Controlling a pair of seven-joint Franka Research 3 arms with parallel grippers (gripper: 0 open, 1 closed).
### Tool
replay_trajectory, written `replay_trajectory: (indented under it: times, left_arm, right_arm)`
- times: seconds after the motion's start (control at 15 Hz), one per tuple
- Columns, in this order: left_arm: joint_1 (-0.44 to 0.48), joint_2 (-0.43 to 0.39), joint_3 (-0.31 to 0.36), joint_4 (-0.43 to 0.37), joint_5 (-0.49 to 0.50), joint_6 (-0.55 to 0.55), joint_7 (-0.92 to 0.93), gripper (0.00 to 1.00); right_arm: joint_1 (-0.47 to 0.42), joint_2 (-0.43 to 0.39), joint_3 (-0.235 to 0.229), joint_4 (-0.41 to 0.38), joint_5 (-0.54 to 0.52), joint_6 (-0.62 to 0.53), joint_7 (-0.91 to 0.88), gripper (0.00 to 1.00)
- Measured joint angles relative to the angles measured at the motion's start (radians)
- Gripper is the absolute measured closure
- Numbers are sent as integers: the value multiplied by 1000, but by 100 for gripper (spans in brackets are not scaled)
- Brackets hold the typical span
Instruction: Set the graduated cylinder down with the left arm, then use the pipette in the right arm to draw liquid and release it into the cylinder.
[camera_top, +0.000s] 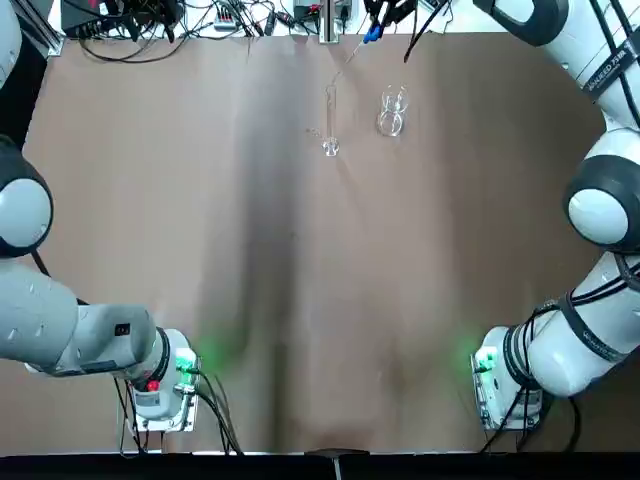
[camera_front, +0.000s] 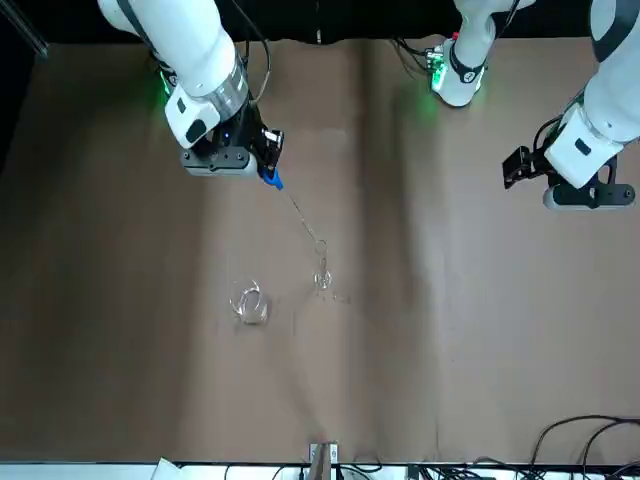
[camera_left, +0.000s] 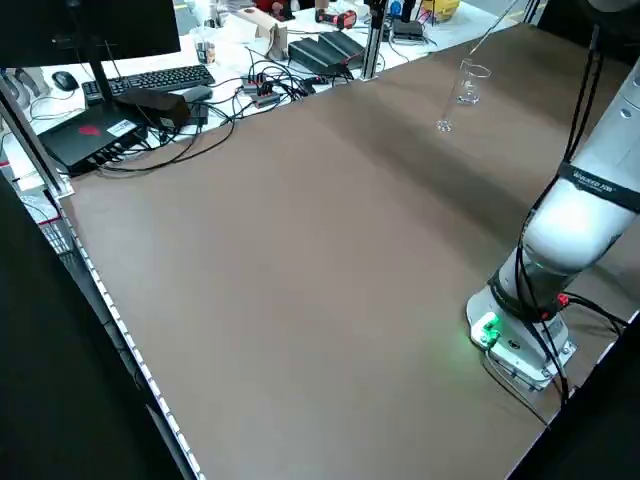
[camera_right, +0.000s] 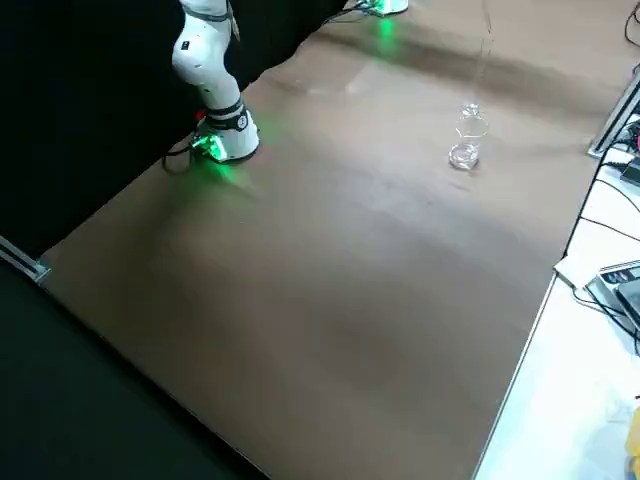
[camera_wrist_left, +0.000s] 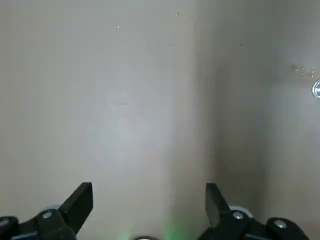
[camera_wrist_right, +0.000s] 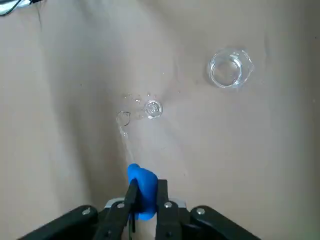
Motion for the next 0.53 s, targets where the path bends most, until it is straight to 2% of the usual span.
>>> replay_trajectory:
  times: [0.53]
  left_arm:
    - [-5, 0, -2, 0, 0, 0, -4, 0]
  right_arm:
    - [13, 14, 0, -7, 0, 0, 0, 82]
